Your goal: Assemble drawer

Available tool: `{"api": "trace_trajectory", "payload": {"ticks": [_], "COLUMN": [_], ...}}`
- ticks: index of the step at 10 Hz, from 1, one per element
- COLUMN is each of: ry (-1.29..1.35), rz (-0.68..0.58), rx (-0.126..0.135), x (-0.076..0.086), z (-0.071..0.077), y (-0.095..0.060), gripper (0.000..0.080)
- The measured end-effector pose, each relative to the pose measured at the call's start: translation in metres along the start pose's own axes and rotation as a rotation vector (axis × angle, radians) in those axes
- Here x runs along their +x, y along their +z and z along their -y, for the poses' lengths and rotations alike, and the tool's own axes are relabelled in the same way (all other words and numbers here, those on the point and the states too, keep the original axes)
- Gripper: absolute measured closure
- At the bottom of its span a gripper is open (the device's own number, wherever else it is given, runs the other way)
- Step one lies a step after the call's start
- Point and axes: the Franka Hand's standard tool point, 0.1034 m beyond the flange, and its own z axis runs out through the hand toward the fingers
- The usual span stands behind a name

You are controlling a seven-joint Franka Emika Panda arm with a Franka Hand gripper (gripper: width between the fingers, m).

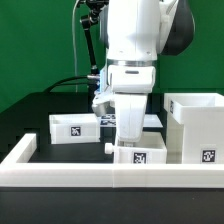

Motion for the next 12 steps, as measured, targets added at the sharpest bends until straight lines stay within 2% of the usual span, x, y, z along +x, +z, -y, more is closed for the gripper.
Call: {"api": "trace_trajectory", "payload": {"ticks": [2, 8, 9, 10, 12], "ry": [-0.023, -0.058, -0.057, -0.056, -0.06], "rz": [-0.046, -0.043, -0.042, -0.041, -0.042], "rx": [0.004, -0.007, -0.002, 0.024, 0.023], "x": [-0.016, 0.011, 0.01, 0.009, 0.011], "z": [-0.001, -0.006, -0.005, -0.002, 0.001], "y": [0.001, 0.003, 0.003, 0.004, 0.005], "gripper": [0.0758, 0.0758, 0.0758, 0.0758, 0.0758]}}
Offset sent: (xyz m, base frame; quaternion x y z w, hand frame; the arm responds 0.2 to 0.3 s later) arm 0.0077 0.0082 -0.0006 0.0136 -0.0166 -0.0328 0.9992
